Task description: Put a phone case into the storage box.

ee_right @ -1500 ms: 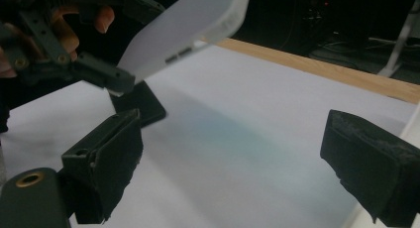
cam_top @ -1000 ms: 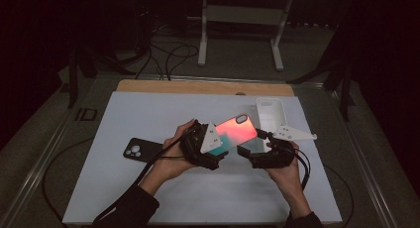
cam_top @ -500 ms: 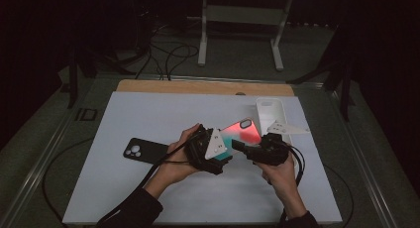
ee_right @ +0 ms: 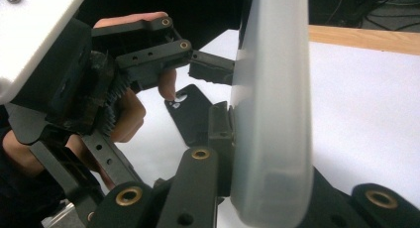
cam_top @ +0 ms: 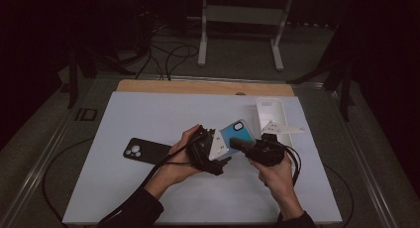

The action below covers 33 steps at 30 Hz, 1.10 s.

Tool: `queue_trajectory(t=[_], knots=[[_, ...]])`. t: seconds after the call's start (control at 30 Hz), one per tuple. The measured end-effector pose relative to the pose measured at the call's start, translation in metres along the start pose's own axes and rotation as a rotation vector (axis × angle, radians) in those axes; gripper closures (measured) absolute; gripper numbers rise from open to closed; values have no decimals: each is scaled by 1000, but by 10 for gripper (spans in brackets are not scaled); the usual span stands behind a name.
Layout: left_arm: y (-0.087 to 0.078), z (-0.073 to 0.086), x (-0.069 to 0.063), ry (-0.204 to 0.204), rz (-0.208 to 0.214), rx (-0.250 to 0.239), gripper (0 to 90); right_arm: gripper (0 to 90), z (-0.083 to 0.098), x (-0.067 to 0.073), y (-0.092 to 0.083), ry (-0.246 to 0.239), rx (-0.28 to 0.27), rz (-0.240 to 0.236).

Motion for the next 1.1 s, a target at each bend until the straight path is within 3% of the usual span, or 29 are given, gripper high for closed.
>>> queue_trajectory(t=[0.27, 0.53, 0.9, 1.1], knots=[[-1, 1, 2, -29, 31, -9, 89, 869, 0, -2, -1, -12, 1, 28], [-1, 3, 5, -60, 71, -23, 77, 868, 2, -3, -4, -40, 0, 21], [-5, 9, 10, -128, 231, -60, 41, 866, 4, -1, -14, -138, -12, -38], [-7, 10, 10, -137, 302, -75, 57, 866, 5, 4, -18, -192, -7, -99]])
Point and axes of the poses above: each handheld gripper's, and its own axes: y roughly forward along the jaws, z roughly out of its underside, x roughly to its left, the point moved 2 cm from there along y, roughly forward along the jaws, and after that the axes turned 13 degrees about z, right-handed, at the moved point
